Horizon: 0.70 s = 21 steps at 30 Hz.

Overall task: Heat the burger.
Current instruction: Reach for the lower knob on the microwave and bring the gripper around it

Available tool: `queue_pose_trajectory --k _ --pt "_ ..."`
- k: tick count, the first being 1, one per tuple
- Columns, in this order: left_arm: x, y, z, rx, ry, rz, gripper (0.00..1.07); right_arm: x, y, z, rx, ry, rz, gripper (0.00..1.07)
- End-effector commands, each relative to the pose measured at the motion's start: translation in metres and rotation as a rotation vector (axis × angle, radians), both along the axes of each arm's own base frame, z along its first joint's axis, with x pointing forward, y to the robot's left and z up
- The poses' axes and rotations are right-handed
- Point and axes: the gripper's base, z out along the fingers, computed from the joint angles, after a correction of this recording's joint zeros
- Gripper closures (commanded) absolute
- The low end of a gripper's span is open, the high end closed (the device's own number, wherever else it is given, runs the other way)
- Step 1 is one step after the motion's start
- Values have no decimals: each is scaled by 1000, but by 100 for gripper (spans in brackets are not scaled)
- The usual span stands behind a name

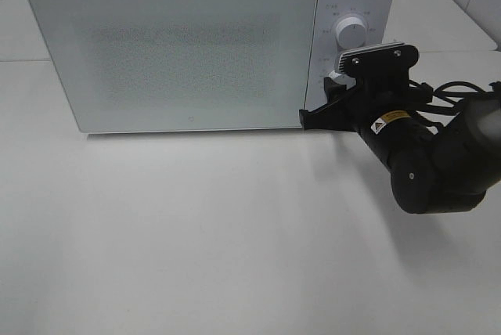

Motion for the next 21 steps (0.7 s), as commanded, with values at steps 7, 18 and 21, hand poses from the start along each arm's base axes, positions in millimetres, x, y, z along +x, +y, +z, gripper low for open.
queue_pose_trajectory --k 7,18,21 --pt "-2 0 0 -14 -20 0 106 5 -2 20 30 -164 -35 107" --pt "-2 0 0 -14 -20 0 106 5 -3 20 134 -147 -49 107" --pt "-2 0 0 -14 -20 0 106 5 -3 20 237 -129 -70 107"
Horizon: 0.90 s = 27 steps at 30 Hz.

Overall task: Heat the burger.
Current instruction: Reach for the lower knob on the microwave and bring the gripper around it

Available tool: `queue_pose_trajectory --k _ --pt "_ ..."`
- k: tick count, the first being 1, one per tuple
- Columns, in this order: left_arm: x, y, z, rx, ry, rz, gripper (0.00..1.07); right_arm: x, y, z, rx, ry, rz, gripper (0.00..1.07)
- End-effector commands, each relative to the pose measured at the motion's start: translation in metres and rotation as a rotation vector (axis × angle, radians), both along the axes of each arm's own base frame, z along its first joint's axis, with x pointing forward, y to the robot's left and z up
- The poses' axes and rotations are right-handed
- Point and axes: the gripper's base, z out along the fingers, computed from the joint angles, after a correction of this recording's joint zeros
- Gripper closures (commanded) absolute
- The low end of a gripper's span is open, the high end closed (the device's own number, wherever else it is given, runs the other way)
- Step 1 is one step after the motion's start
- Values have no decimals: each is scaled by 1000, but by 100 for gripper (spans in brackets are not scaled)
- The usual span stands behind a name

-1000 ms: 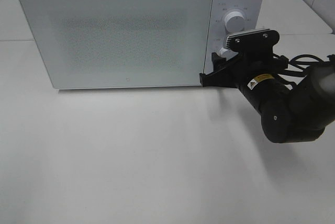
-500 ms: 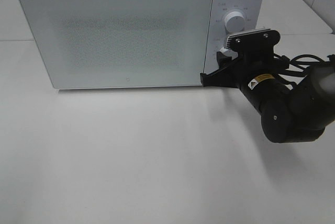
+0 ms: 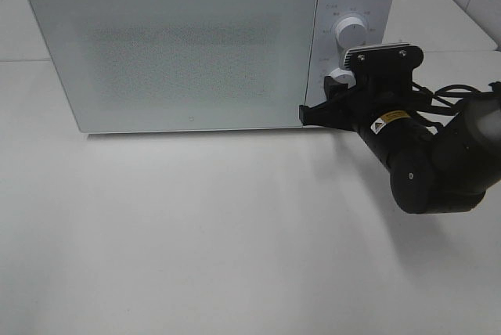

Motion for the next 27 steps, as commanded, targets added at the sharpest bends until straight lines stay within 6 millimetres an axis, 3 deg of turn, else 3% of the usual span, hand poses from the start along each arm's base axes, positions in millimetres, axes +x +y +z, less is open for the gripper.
queue_pose_trajectory --k 1,6,9,11,23,27 --pt "-2 0 0 -14 -20 0 106 5 -3 20 132 -148 -48 107" --pt "-2 0 0 -14 -20 0 106 5 -4 21 417 -121 -95 107" --pt "-2 0 0 -14 -20 0 106 5 -4 21 462 -115 -100 107" --pt "-2 0 0 -14 -20 0 106 5 -4 22 689 -80 -125 107" --pt "-2 0 0 -14 -20 0 106 5 -4 22 1098 -6 -169 107" --pt "-2 0 0 -14 -20 0 106 5 -4 22 1311 35 -192 106"
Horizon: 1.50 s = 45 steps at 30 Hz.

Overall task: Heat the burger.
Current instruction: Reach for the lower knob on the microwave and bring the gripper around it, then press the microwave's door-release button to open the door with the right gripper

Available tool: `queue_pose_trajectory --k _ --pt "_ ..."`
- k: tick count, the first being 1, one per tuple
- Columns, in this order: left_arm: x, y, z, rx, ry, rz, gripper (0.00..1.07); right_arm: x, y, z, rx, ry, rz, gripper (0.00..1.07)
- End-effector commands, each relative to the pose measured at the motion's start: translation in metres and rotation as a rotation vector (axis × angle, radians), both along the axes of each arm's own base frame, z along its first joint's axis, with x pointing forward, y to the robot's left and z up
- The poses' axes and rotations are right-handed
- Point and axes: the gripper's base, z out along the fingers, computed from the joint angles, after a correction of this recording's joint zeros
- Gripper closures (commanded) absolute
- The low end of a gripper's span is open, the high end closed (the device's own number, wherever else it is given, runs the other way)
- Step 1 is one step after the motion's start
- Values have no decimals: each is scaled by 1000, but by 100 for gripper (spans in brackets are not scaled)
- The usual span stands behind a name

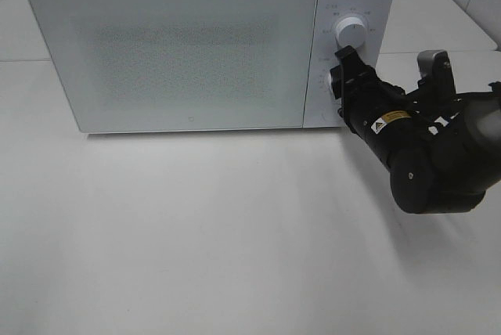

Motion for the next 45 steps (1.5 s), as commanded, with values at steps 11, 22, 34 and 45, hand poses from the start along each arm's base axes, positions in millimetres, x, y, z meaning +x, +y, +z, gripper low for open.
queue_pose_trajectory --k 11,22,34,45 --pt "-2 0 0 -14 -20 0 106 5 -2 24 468 -146 -69 106" --pt "-2 0 0 -14 -20 0 106 4 -1 23 447 -142 -62 92" --pt "-2 0 0 -14 -20 0 106 4 -4 23 415 -150 -90 37" --pt "-2 0 0 -14 -20 0 106 0 12 24 345 -142 108 32"
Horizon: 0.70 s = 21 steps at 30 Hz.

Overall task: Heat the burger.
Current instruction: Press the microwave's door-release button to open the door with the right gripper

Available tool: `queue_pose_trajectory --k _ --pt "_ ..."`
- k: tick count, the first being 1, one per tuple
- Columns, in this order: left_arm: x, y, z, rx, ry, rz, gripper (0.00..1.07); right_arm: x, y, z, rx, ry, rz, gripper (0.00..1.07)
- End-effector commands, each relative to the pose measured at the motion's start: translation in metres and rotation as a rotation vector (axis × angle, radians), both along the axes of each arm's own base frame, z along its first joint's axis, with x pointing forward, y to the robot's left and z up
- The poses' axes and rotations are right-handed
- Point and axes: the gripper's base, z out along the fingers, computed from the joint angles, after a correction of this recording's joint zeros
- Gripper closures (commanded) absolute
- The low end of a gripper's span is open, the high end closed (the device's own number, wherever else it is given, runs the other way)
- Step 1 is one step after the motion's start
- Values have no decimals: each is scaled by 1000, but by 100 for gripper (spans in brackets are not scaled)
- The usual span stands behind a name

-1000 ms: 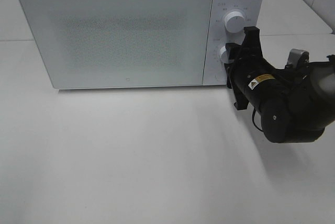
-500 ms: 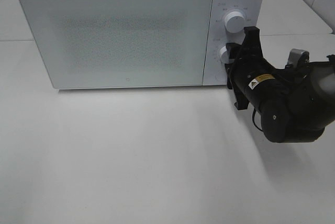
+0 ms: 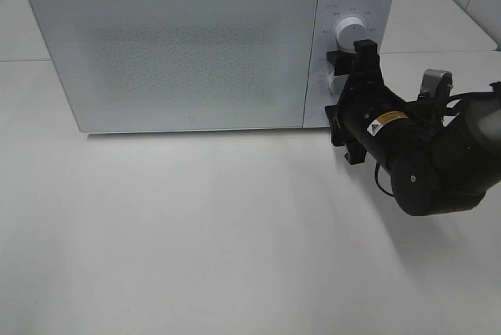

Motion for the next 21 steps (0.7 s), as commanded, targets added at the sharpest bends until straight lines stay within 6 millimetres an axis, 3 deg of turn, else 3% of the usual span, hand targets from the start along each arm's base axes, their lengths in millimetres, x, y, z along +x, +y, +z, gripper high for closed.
queue_pose_trajectory --k 1,3,6,9,11,14,16,20,21 --pt "-2 0 0 -14 -20 0 106 2 4 23 3 -221 47 32" --pt "-2 0 0 -14 -20 0 106 1 4 23 -15 -224 58 32" --pt "-2 0 0 -14 -20 0 106 -11 0 18 -227 -253 107 32" --pt "-2 0 0 -14 -20 0 106 -14 -1 17 -276 -260 121 32" --pt "-2 0 0 -14 -20 0 106 -22 1 15 -490 -324 216 33" --pt "-2 0 0 -14 -20 0 106 -23 2 15 -544 -345 241 34" --pt "-2 0 0 -14 -20 0 106 -25 6 20 -732 -447 306 37" --pt "-2 0 0 -14 -20 0 106 -25 7 25 -851 -508 314 39" --pt "-2 0 0 -14 -20 0 106 -26 9 29 -953 -567 342 40"
